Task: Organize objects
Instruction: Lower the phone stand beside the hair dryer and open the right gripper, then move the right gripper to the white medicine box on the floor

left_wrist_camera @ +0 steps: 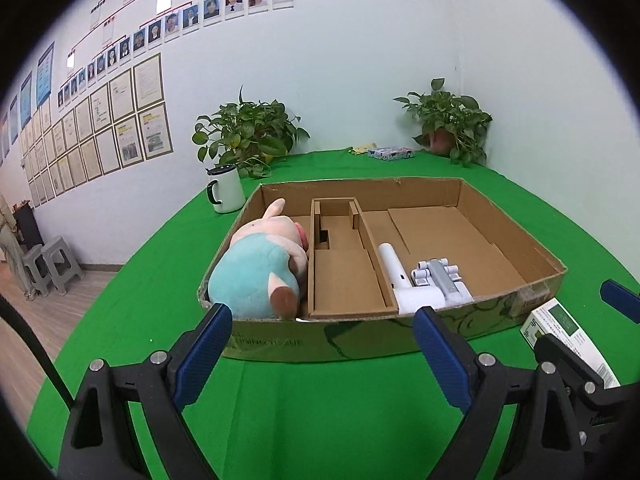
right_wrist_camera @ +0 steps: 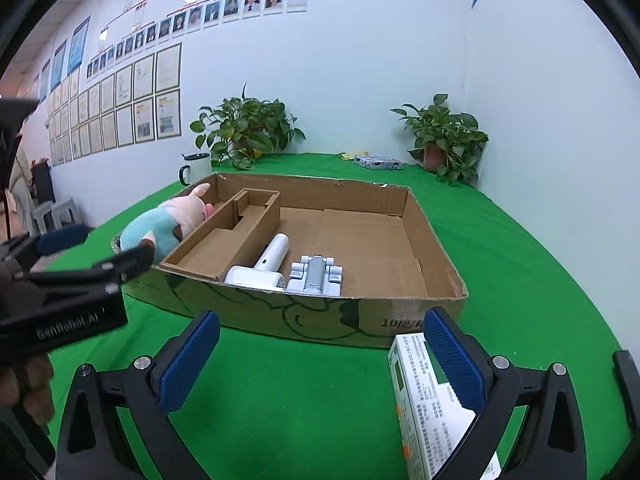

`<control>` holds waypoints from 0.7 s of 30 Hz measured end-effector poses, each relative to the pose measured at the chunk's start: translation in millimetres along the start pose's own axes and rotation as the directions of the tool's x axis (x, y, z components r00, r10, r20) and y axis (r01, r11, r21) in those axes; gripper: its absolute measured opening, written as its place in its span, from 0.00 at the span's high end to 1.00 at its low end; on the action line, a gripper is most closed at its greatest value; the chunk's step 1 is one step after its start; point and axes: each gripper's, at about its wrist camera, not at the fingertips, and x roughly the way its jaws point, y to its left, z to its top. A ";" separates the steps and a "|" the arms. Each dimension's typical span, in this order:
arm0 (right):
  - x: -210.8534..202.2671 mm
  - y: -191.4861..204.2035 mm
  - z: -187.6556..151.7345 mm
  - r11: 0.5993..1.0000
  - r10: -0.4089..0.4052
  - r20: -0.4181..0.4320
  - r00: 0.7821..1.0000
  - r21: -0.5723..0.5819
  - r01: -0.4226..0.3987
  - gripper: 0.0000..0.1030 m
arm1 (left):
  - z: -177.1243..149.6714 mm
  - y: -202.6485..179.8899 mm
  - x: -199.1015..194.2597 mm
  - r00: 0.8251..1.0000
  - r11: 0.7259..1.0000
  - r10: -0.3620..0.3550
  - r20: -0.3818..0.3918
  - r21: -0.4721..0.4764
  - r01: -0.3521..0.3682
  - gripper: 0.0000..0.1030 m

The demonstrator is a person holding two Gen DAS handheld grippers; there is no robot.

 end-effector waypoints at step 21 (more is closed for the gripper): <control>-45.9 -15.4 -8.4 0.998 0.032 0.038 0.999 0.053 -0.034 0.00 | -7.5 -14.3 -41.2 1.000 1.000 0.018 0.021 0.011 -0.018 0.12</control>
